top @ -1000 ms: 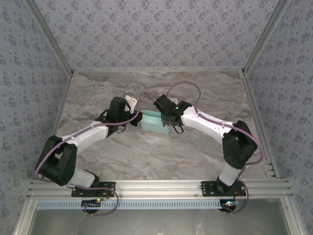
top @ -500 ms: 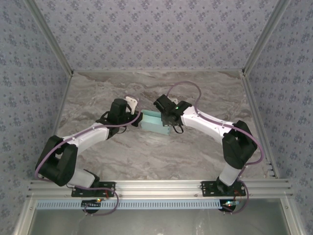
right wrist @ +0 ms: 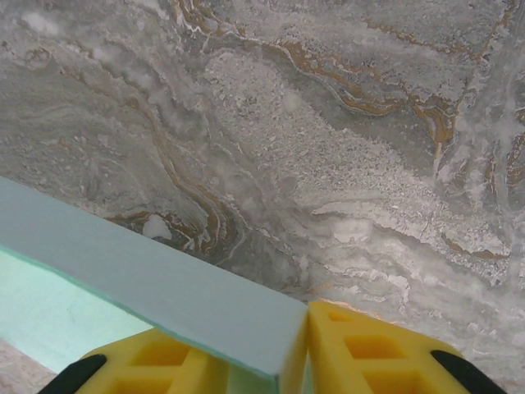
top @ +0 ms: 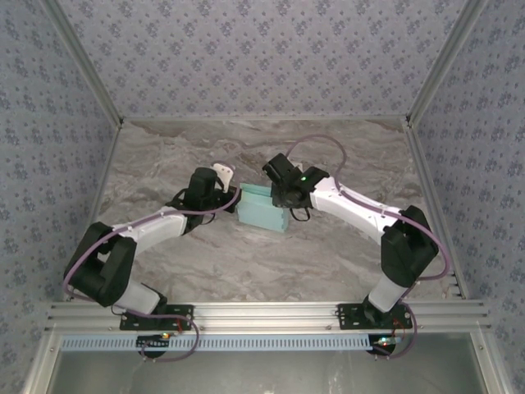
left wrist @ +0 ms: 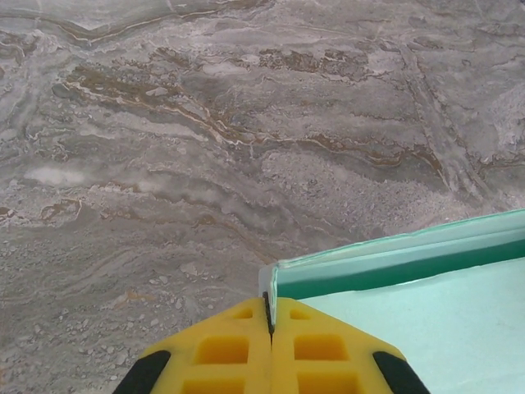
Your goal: Fold the paper box
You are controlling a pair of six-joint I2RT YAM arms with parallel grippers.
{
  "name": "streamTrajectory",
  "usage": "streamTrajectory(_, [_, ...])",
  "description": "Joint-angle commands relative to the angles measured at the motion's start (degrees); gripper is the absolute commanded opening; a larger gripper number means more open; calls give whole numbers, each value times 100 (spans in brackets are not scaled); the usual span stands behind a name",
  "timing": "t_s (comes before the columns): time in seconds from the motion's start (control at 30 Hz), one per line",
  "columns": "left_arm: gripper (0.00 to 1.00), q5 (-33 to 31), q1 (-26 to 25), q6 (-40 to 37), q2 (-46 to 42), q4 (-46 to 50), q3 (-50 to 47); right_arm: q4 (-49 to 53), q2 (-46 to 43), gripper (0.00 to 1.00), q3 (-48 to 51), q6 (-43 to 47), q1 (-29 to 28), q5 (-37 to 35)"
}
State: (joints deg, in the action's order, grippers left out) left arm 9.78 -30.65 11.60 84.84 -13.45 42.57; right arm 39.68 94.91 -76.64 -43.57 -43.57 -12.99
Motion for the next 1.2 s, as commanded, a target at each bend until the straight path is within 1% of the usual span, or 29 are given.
streamTrajectory(0.0, [0, 383, -133, 12, 250, 460, 5, -273, -149, 29, -21, -256, 5, 379])
streamTrajectory(0.1, [0, 336, -177, 10, 257, 420, 11, -297, -105, 28, 9, -274, 6, 438])
streamTrajectory(0.2, [0, 242, -197, 34, 186, 440, 6, -199, -71, 28, -39, -193, 15, 348])
streamTrajectory(0.27, [0, 124, -213, 34, 89, 441, -10, -90, -60, 32, -91, -85, 15, 234])
streamTrajectory(0.37, [0, -77, -239, -21, -23, 456, 1, -15, -124, 34, -89, 32, 36, 138])
streamTrajectory(0.5, [0, -241, -293, -110, -60, 446, 11, -12, -266, 35, -55, 42, 102, 222])
streamTrajectory(0.57, [0, -333, -351, -186, -66, 315, -31, -13, -268, 30, -35, 85, 121, 227])
streamTrajectory(0.67, [0, -458, -424, -240, -127, 106, -145, 52, -237, 27, -18, 131, 138, 245])
streamTrajectory(0.73, [0, -587, -466, -312, -180, 48, -193, 96, -217, 27, -12, 217, 145, 191])
streamTrajectory(0.87, [0, -818, -547, -372, -283, -5, -280, 224, -120, 27, 7, 401, 103, -220])
streamTrajectory(1.0, [0, -1068, -628, -471, -364, -86, -373, 233, 1, 27, 32, 465, 49, -271])
streamTrajectory(1.17, [0, -1352, -738, -615, -449, -71, -428, 466, 139, 25, -157, 606, -179, -602])
